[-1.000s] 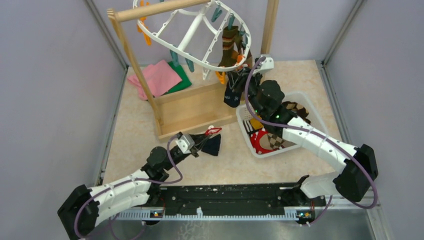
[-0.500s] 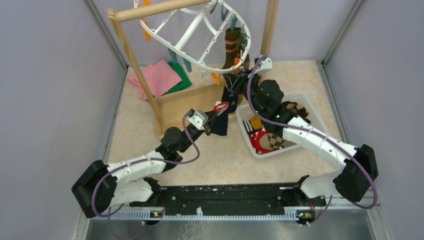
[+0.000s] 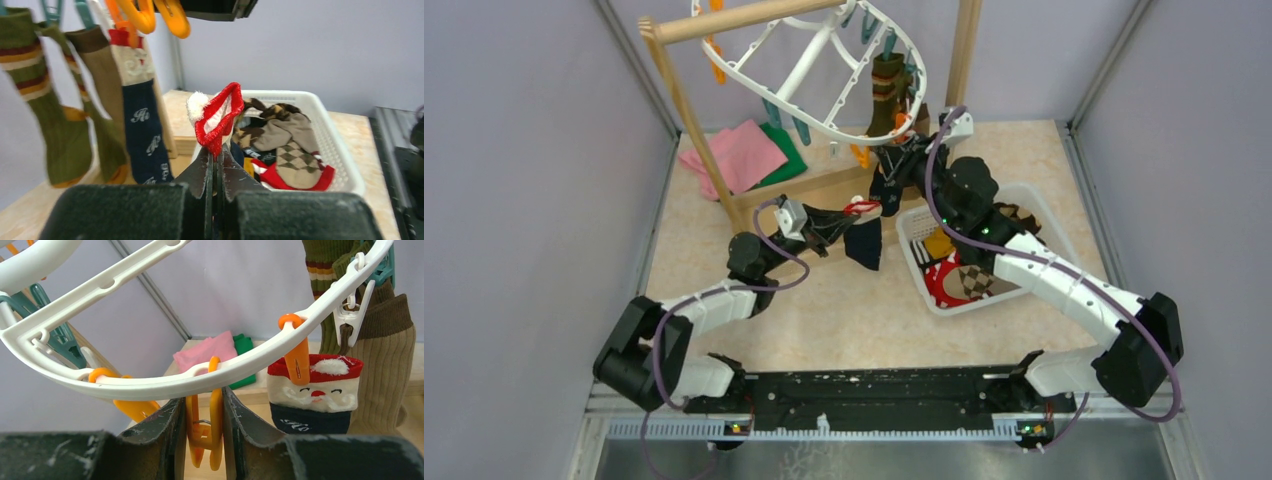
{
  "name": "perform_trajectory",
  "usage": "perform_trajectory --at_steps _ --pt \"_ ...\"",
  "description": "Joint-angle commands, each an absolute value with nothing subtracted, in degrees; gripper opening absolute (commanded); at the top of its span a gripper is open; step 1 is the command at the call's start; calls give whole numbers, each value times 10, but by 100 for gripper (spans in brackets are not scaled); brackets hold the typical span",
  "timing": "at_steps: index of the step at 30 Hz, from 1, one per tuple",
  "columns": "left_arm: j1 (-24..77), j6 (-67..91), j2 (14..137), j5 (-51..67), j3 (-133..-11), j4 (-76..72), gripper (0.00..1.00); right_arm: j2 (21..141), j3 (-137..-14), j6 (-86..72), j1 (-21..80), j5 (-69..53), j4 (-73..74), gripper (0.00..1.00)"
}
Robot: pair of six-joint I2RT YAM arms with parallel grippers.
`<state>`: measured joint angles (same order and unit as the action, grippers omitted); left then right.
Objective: Clip the socks to the hanger
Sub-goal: Open the clamp at the hanger, then clamp the sock onto the hanger.
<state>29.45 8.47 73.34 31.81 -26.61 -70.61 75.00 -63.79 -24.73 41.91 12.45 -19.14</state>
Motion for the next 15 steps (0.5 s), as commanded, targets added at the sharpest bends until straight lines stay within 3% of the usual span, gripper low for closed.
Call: perform_trajectory --at_steps 1,5,9,15 --pt "257 230 806 533 -325 -865 0 729 -648 -268 404 108 -231 10" --pt "211 418 910 614 -381 -1020 0 726 -646 -267 402 95 -232 10" --pt "193 550 997 667 -464 -1027 0 724 -642 -268 399 83 -235 10" --pt "186 608 1042 683 -532 -1027 0 726 -639 -268 395 68 -239 10"
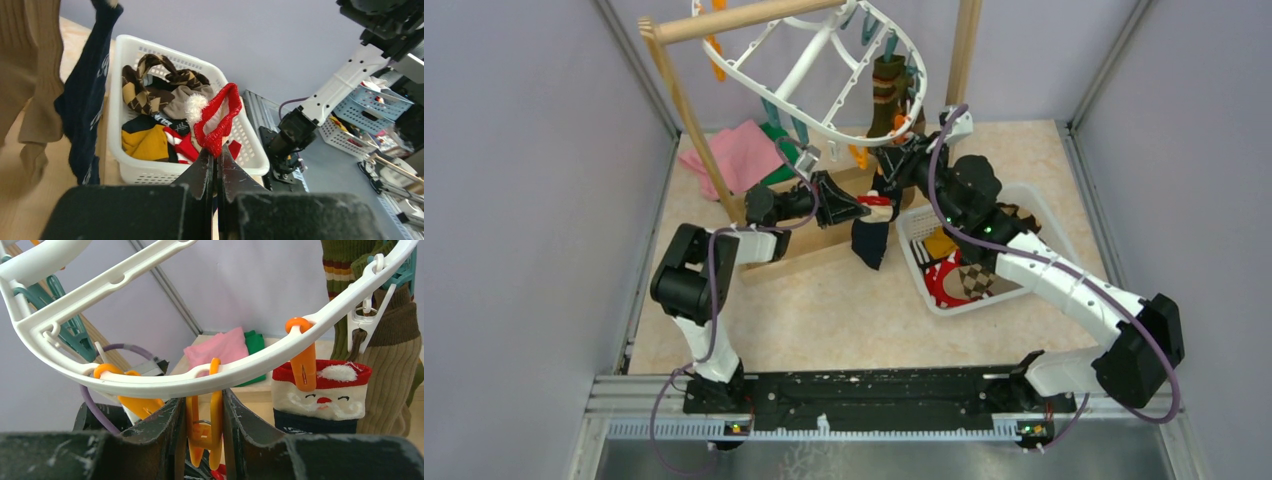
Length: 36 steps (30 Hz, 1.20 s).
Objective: Clip the socks to the hanger
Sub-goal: Clamp the sock onto the hanger.
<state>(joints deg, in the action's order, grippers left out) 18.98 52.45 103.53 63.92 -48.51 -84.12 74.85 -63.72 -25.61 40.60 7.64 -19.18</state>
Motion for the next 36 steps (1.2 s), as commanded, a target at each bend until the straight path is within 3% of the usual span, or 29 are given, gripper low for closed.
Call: perform_trajectory --at_steps 1,11,36 --pt "186 616 1048 684 -544 -1027 0 726 -638 -268 395 66 -240 10" --pt "173 768 1144 713 -690 -1027 0 725 -636 -269 384 51 -238 10" --pt "172 851 1088 738 -710 -1027 0 728 -634 -245 381 28 -228 9"
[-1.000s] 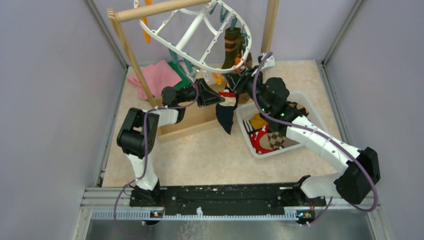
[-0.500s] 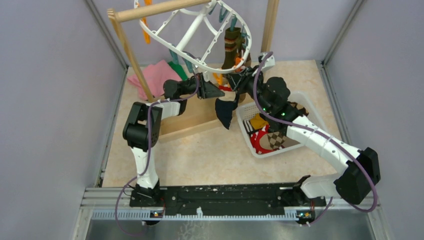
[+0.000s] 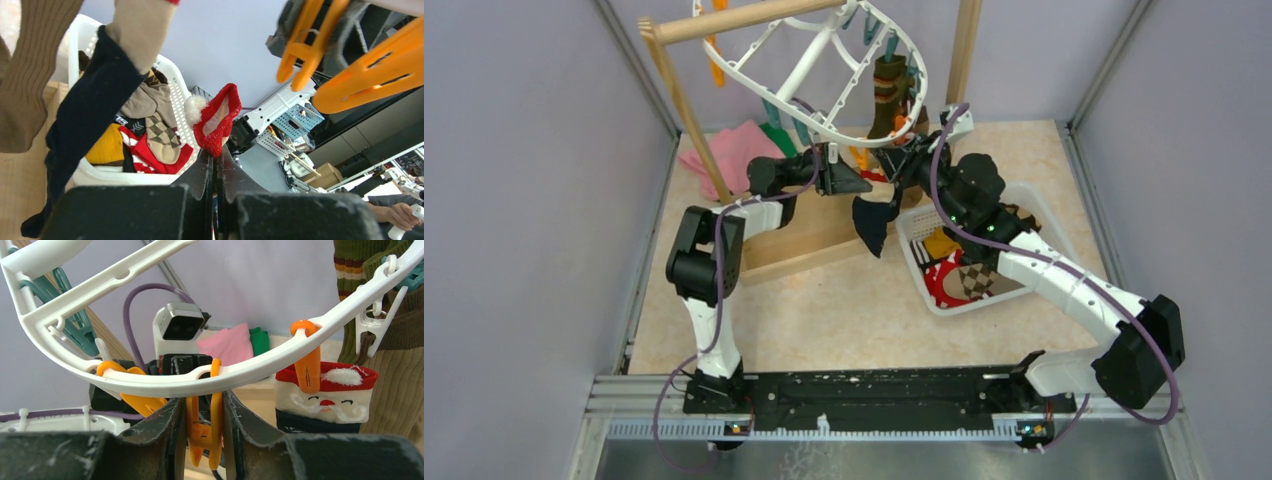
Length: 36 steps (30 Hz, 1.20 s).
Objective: Clip the socks to the hanger
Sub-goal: Clamp the sock onto the hanger.
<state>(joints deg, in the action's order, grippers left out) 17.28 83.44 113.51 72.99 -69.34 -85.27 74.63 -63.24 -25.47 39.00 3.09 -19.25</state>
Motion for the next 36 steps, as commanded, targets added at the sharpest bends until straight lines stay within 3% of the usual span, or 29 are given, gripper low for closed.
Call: perform_trajectory --at_steps 1,36 --pt "172 850 1084 739 -708 -1027 0 727 -635 -244 380 29 -228 9" --pt "170 853 1054 748 -686 -1027 0 712 -621 -234 366 30 -239 9"
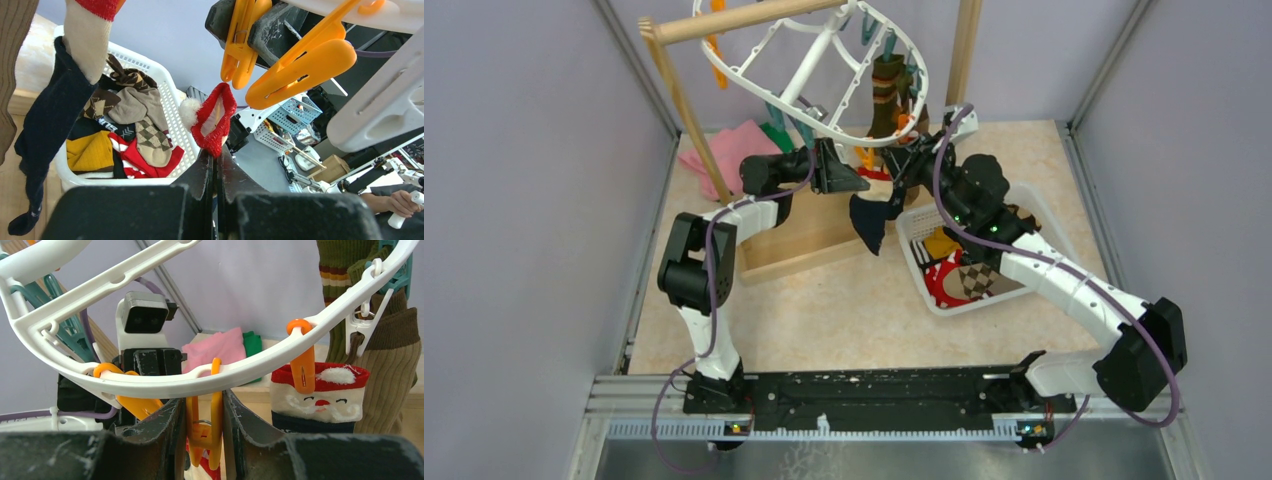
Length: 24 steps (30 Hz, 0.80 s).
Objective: Clip the socks to the hanger
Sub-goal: Clamp the sock onto the hanger.
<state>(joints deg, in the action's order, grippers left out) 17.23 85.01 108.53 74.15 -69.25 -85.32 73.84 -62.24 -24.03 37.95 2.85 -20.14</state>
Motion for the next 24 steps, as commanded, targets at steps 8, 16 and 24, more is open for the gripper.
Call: perform_trajectory --at_steps 8,16,24 --pt "170 853 1051 750 -683 -1027 0 711 -617 -237 363 23 -243 9" --pt "170 858 1049 744 -691 -1027 0 714 -613 -241 363 15 -249 9" --pt "172 862 1053 735 -702 -1027 0 721 -610 -255 363 1 -261 9"
